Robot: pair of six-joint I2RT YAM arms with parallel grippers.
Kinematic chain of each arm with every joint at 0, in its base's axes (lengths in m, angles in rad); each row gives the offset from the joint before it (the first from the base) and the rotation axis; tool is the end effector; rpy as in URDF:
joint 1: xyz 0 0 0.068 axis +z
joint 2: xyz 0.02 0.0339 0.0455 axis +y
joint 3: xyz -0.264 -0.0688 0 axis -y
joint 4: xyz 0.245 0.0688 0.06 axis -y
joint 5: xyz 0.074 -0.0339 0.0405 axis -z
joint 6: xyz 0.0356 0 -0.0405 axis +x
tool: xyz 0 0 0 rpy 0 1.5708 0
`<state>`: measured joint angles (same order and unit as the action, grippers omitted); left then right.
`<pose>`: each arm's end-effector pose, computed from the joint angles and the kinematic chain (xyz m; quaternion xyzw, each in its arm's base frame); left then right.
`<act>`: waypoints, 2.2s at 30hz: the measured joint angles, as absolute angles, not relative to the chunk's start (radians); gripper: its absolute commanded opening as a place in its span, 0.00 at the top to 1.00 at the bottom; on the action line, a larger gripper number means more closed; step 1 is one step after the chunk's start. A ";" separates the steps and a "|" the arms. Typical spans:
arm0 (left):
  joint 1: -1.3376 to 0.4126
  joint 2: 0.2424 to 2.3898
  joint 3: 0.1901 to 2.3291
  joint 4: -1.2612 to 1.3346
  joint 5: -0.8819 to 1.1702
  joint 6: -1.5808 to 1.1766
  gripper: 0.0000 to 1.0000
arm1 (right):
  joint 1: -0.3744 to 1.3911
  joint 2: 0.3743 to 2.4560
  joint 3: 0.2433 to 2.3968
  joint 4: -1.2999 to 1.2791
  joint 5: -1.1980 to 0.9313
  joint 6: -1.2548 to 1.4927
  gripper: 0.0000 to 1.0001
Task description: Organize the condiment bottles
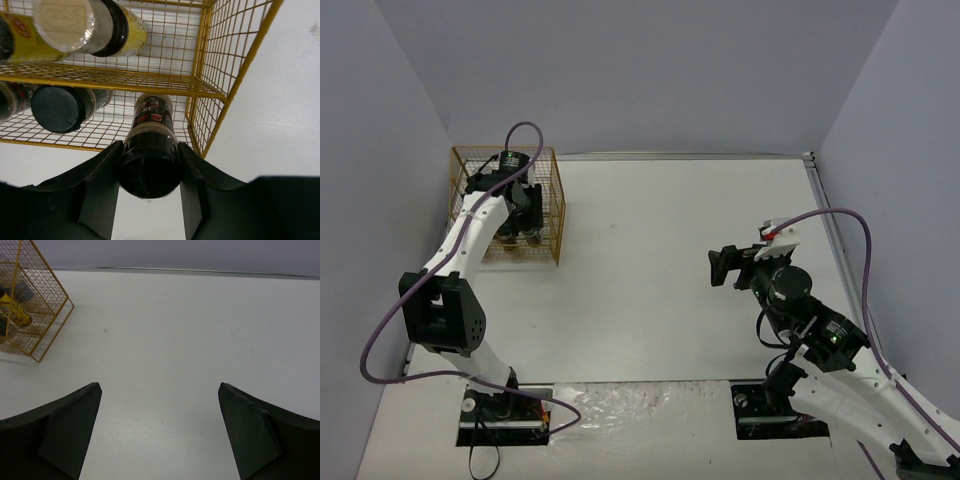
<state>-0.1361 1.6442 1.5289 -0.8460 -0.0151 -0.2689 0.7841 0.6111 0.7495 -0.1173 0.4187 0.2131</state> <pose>0.3492 -0.0473 0.3183 -0.0656 0.9516 -0.0533 0.2954 0.1126 0.0919 0.3604 -0.0502 0.6985 0.2065 0.6834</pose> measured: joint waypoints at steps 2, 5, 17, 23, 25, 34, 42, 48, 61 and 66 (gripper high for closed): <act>-0.136 1.656 1.511 -0.833 -0.015 -0.273 0.87 | 0.784 0.612 0.745 -0.117 0.418 0.213 0.00; -0.136 1.679 1.496 -0.809 -0.014 -0.283 0.80 | 0.784 0.613 0.741 -0.118 0.418 0.213 0.00; -0.136 1.725 1.489 -0.760 -0.015 -0.301 0.46 | 0.784 0.613 0.731 -0.118 0.416 0.220 0.00; -0.136 1.722 1.489 -0.767 -0.020 -0.309 0.35 | 0.784 0.606 0.731 -0.118 0.412 0.219 0.00; -0.136 1.713 1.490 -0.773 -0.021 -0.311 0.31 | 0.784 0.603 0.731 -0.118 0.412 0.219 0.00; -0.137 1.507 1.490 -0.830 -0.026 -0.316 0.08 | 0.784 0.582 0.734 -0.119 0.411 0.213 0.00; -0.137 1.001 1.336 -0.810 -0.128 -0.288 0.03 | 0.784 0.527 0.779 -0.125 0.490 0.213 0.00; -0.137 0.694 1.162 -0.766 -0.200 -0.262 0.03 | 0.784 0.491 0.804 -0.125 0.524 0.196 0.00; -0.137 0.520 0.964 -0.772 -0.244 -0.273 0.03 | 0.784 0.375 0.796 -0.132 0.582 0.175 0.00; -0.137 0.476 0.940 -0.758 -0.243 -0.283 0.03 | 0.784 0.341 0.786 -0.132 0.588 0.175 0.00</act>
<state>-0.1371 0.4765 0.9404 -0.7579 -0.2429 -0.2828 0.7841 0.3415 0.7856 -0.1322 0.5884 0.1745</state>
